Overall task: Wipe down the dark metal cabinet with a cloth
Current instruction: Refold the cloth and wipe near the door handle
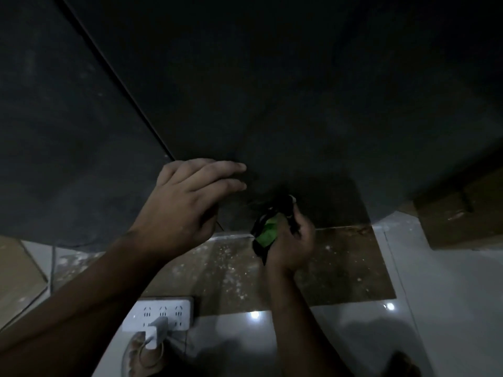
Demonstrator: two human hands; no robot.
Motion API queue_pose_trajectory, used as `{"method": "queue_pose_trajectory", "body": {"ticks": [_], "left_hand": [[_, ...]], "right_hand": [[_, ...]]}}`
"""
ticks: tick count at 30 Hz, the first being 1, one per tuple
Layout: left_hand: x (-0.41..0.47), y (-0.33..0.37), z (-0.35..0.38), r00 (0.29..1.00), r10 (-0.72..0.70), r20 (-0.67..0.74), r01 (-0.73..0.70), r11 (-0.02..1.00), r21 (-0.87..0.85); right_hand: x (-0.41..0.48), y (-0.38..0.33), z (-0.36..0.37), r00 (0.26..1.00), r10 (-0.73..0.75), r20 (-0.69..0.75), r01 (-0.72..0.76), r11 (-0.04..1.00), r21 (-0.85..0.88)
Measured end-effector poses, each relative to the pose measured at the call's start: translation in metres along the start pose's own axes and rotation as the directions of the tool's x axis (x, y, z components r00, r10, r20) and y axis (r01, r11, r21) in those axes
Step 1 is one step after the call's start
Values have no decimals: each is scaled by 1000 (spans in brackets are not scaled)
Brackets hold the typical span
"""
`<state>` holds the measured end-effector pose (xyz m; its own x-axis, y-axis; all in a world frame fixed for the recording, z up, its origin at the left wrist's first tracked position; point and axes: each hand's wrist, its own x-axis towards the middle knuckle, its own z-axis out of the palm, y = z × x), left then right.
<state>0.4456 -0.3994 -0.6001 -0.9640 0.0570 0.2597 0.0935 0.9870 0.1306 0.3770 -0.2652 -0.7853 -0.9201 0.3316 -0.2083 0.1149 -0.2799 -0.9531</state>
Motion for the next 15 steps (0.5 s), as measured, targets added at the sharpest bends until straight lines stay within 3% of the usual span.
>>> {"method": "queue_pose_trajectory", "body": {"ticks": [3, 5, 7, 10, 13, 15], "left_hand": [[1, -1, -2, 1000, 7, 2, -7, 1000, 5], [2, -1, -3, 1000, 11, -2, -11, 1000, 10], [3, -2, -4, 1000, 12, 6, -12, 1000, 14], [1, -3, -4, 1000, 9, 26, -9, 1000, 18], [1, -2, -4, 1000, 15, 17, -14, 1000, -3], [2, -2, -4, 1000, 7, 5, -7, 1000, -10]], "right_hand": [[-7, -6, -2, 949, -229, 215, 266, 950, -162], [-15, -3, 3, 859, -186, 477, 334, 909, -248], [-23, 2, 11, 754, -141, 642, 424, 851, -310], [-32, 6, 16, 707, -189, 682, 533, 777, -336], [-31, -6, 14, 771, -265, 579, 480, 839, -255], [-27, -8, 13, 772, -320, 550, 495, 845, -204]]}}
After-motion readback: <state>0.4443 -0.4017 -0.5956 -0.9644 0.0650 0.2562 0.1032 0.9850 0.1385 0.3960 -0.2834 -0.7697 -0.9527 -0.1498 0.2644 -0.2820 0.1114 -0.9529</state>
